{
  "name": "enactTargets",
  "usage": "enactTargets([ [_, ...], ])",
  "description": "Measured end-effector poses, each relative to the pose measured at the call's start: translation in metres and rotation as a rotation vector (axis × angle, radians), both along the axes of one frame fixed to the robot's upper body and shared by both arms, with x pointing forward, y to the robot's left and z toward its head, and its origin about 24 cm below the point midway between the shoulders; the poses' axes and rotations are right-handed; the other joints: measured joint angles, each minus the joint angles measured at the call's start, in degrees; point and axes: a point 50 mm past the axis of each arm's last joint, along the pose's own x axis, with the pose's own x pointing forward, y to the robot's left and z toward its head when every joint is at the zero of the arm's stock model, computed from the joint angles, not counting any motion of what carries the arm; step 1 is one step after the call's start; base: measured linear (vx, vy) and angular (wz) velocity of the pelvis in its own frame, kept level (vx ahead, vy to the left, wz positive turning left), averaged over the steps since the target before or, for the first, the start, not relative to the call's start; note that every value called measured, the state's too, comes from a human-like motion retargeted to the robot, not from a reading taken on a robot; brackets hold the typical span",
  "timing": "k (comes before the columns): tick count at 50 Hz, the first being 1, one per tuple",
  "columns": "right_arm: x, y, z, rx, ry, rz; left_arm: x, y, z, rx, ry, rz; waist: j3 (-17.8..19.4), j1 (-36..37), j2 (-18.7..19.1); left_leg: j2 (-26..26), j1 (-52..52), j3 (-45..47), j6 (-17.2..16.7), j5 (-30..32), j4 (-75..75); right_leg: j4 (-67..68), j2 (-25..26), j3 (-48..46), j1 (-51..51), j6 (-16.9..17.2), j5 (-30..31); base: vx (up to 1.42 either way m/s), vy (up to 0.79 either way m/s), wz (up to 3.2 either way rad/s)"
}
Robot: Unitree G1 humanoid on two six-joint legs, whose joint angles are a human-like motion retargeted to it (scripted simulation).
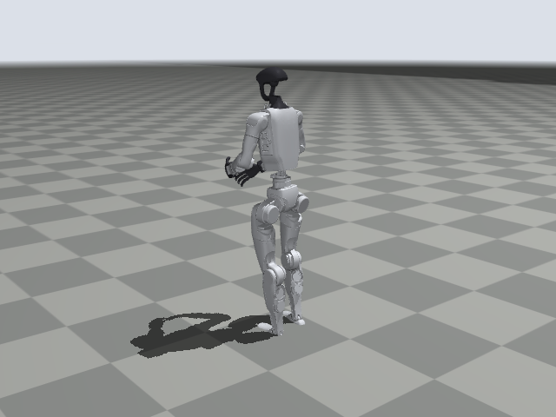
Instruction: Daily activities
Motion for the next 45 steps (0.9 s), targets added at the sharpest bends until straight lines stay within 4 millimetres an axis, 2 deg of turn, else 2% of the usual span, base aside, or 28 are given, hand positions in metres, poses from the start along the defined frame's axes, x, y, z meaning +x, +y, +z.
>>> enactTargets([
  [23,-0.001,-0.017,0.012,0.101,-0.080,-0.179,0.005,-0.013,0.015,-0.034,-0.053,0.020,-1.10,-1.11,2.66,1.56,-2.58,-2.60,-2.77,1.68,0.02,-8.23,2.39,-2.49,3.31,-0.98,5.35,-0.01,0.01,0.25],
  [35,-0.006,-0.022,0.008,0.058,-0.057,-0.155,0.002,-0.024,0.017,-0.041,-0.030,-0.099,-1.13,-1.01,2.90,1.83,-2.29,-4.35,-3.66,2.40,0.03,-11.98,3.27,-3.47,6.39,-1.84,7.48,0.00,0.01,0.26],
  [45,-0.012,-0.024,0.002,-0.028,-0.032,-0.074,-0.001,-0.032,0.019,0.025,-0.054,-0.240,-1.23,-0.54,2.71,1.87,-1.88,-5.73,-4.41,3.04,0.01,-14.67,3.81,-4.33,8.82,-2.41,9.06,-0.01,0.00,0.23],
])
